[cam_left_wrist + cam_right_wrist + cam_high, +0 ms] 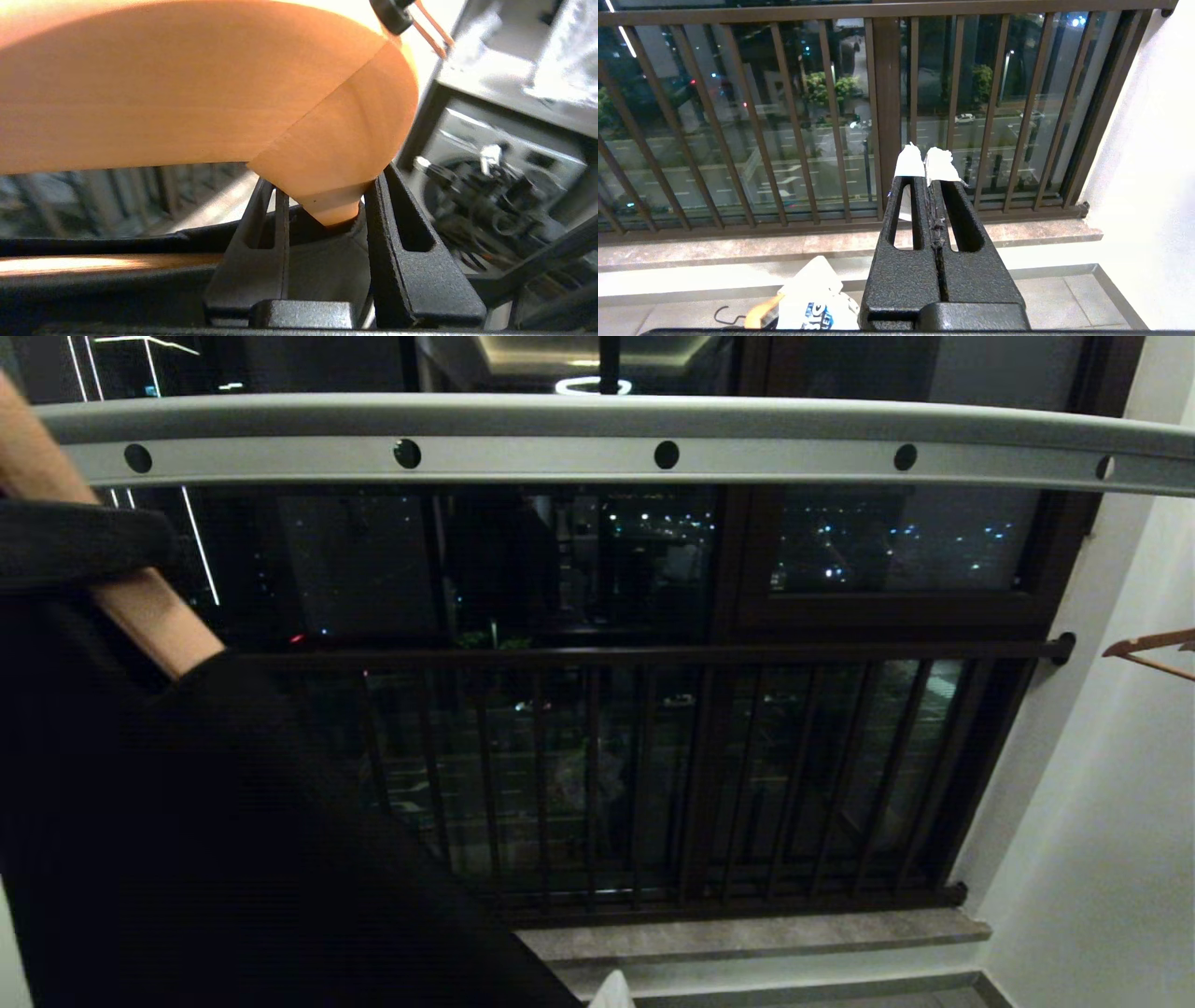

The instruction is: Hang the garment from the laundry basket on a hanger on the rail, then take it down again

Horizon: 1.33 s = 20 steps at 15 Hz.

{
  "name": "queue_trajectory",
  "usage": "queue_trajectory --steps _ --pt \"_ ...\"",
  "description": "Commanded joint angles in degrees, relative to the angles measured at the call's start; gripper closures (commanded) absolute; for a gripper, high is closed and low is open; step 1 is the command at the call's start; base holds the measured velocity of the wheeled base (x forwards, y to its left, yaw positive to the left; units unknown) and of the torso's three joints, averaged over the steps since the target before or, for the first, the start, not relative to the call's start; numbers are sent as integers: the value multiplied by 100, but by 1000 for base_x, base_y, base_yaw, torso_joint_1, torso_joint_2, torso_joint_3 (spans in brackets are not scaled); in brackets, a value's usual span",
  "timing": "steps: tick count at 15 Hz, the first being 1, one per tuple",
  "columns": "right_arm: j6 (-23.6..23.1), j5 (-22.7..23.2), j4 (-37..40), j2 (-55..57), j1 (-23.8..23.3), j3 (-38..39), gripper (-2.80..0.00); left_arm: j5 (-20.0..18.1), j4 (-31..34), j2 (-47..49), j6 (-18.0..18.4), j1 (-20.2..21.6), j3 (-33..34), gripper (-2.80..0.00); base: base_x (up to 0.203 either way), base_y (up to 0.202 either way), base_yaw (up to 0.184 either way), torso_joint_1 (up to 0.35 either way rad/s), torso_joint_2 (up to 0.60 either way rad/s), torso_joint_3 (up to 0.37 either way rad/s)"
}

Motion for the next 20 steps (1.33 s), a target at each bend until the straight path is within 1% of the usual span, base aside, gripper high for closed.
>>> queue_trajectory --steps 1,3,5,7,9,12,13,14,15,17,20 --pt "1 0 -2 0 0 1 0 -362 -49 500 -57 261 -56 0 0 0 0 0 0 0" --pt "1 0 -8 0 0 1 0 -965 -193 760 -184 851 -36 0 0 0 0 0 0 0" --pt "1 0 1 0 0 1 0 -1694 -322 981 -254 1542 -29 0 0 0 0 0 0 0" --pt "1 0 -8 0 0 1 0 -2749 -379 1134 -286 2294 2 0 0 0 0 0 0 0" --pt "1 0 -7 0 0 1 0 -4077 -400 1183 -257 3032 133 0 0 0 0 0 0 0" --pt "1 0 1 0 0 1 0 -5418 -531 1423 -35 3878 354 0 0 0 0 0 0 0" --pt "1 0 0 0 0 1 0 -5795 -582 1577 -12 4112 370 0 0 0 0 0 0 0" --pt "1 0 -8 0 0 1 0 -6098 -681 1747 7 4295 378 0 0 0 0 0 0 0" --pt "1 0 -5 0 0 1 0 -6225 -820 1872 14 4345 381 0 0 0 0 0 0 0" --pt "1 0 -7 0 0 1 0 -6277 -1025 2093 7 4316 335 0 0 0 0 0 0 0" --pt "1 0 -4 0 0 1 0 -6262 -1148 2444 19 4030 124 0 0 0 0 0 0 0"
